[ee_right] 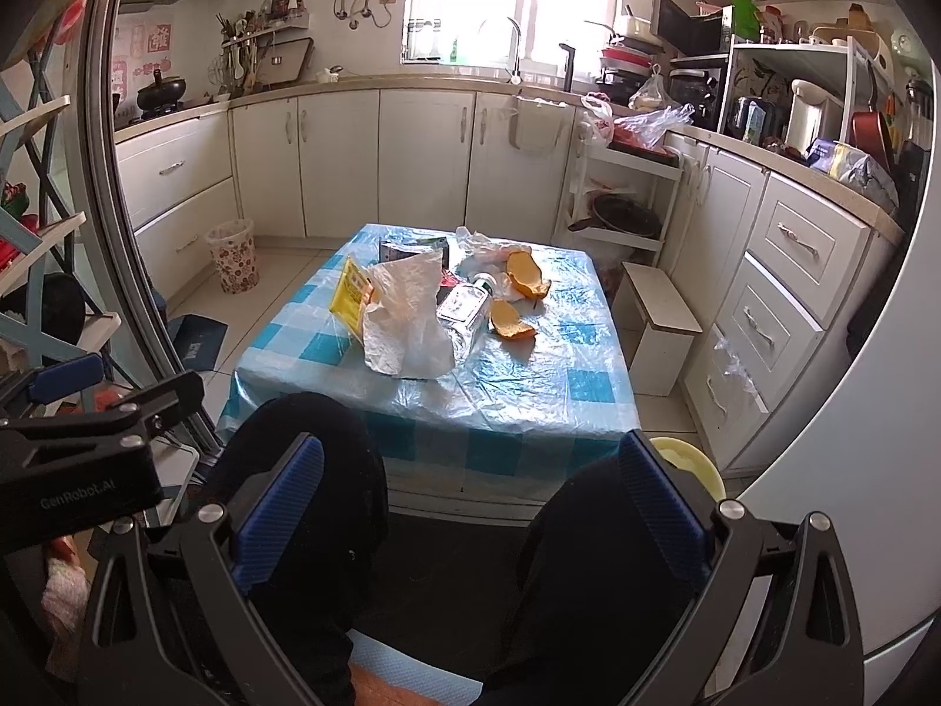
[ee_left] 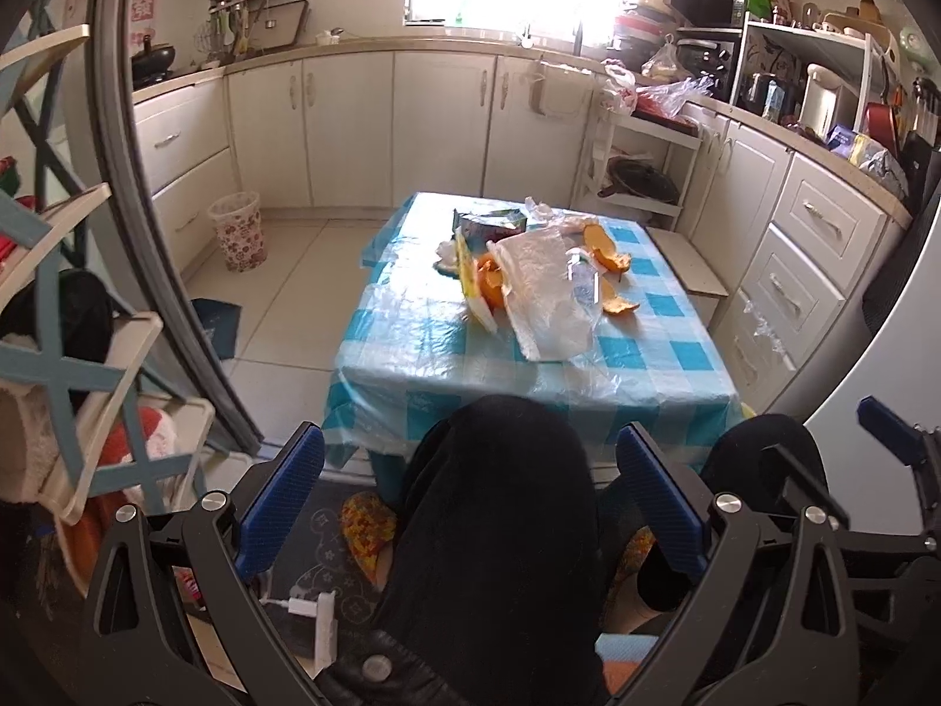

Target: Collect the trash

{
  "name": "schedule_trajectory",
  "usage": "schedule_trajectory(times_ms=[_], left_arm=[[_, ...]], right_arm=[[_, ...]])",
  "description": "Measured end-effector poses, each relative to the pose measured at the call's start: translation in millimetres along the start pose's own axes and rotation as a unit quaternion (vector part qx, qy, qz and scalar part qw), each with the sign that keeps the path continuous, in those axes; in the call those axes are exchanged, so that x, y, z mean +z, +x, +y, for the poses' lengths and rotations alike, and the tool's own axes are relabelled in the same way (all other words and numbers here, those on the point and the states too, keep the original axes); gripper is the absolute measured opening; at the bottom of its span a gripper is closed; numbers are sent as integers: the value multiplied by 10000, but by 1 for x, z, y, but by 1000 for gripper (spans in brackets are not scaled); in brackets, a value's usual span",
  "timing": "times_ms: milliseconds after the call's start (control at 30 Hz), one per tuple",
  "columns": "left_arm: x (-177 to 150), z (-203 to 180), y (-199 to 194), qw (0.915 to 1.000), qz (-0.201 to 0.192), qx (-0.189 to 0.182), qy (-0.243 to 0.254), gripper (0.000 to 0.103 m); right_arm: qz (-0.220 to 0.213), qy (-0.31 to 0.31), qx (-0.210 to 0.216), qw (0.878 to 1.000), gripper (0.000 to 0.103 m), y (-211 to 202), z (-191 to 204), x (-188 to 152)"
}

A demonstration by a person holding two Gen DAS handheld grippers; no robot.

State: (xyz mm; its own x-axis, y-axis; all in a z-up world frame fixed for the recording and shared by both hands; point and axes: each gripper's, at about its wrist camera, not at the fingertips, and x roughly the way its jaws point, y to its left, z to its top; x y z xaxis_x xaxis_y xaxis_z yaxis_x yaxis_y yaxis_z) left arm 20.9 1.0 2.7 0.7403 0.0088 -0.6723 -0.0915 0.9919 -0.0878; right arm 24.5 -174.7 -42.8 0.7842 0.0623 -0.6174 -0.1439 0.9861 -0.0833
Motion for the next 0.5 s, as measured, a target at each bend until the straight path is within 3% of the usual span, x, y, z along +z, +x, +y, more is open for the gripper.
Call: schedule_trajectory(times_ms=[67, 267, 500], left_arm=[[7, 5, 12, 9999, 63, -110, -94, 96], [29, 10, 55, 9994, 279, 197, -108, 96], [48, 8, 102, 9982, 504, 282, -141, 96]], right_arm=[[56, 19, -15, 10000, 96, 13, -3, 4], [122, 53, -98, 9999, 96, 52, -11, 17], [391, -21, -260, 9989, 96, 96, -23, 30]])
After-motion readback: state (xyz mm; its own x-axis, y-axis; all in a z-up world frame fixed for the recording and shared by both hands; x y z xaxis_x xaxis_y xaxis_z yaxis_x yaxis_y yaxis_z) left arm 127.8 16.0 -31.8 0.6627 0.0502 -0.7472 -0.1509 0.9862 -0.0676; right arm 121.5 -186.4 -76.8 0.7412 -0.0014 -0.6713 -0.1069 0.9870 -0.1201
